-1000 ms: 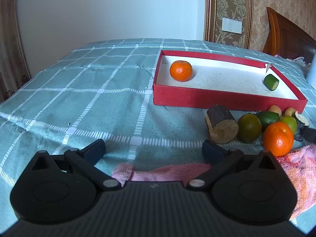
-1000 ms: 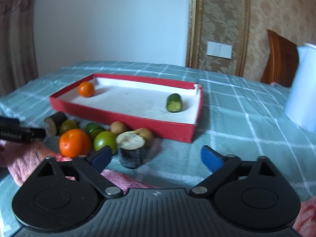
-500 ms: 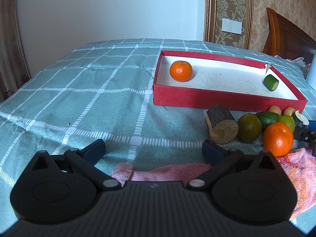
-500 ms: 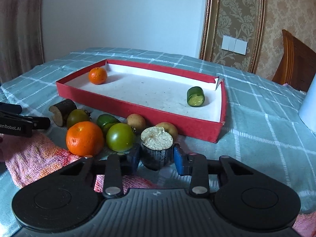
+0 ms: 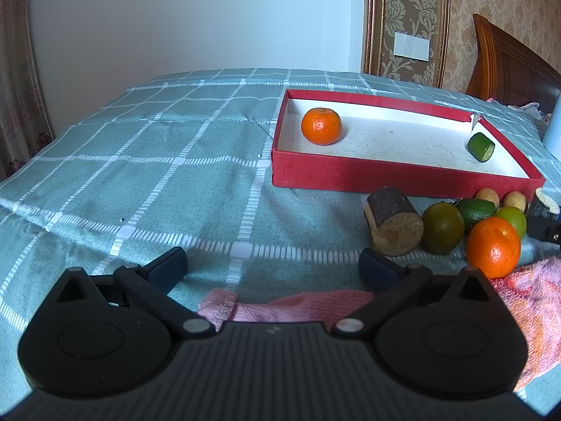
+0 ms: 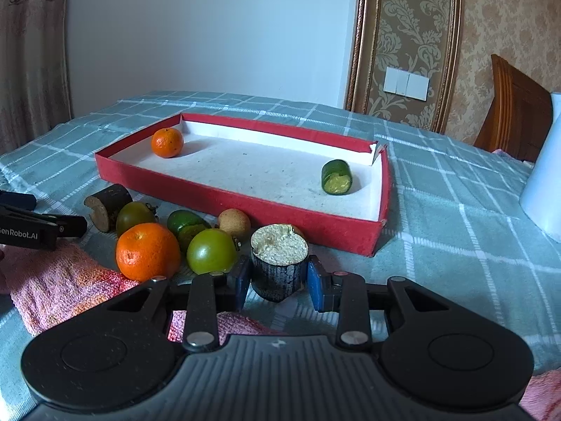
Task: Organize fruits
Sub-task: 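Close the right tool around the dark chunk with pale cut top, then carry the dark chunk into the tray beside the cucumber and open the right tool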
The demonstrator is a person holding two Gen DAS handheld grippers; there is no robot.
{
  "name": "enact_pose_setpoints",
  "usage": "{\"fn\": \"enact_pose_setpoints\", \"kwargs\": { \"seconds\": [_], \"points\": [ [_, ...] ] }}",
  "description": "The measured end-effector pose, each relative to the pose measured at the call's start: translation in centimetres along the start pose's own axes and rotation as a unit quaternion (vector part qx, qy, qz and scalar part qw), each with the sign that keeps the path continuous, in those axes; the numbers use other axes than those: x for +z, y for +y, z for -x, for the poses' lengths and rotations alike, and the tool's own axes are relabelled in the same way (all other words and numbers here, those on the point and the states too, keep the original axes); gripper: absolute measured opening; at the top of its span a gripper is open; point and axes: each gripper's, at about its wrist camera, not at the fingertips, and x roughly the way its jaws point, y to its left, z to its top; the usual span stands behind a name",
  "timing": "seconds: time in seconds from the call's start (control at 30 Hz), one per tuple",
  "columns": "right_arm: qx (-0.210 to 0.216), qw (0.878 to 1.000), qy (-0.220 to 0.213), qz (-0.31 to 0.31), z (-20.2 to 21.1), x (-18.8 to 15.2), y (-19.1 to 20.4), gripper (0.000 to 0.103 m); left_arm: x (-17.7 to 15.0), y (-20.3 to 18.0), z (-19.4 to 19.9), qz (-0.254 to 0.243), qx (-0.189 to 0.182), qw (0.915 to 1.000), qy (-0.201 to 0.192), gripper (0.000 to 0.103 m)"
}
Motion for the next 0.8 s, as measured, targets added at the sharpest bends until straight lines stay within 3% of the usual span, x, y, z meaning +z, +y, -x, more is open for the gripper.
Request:
{"fn": "enact_pose_setpoints", "kwargs": {
  "seconds": [0.8],
  "points": [
    [-0.017,0.999,-0.035,0.009,0.4,3.3,-0.4,0.034,0.0,0.0,0.0,0.0,0.0,1.0,0.0,0.103]
  ]
}}
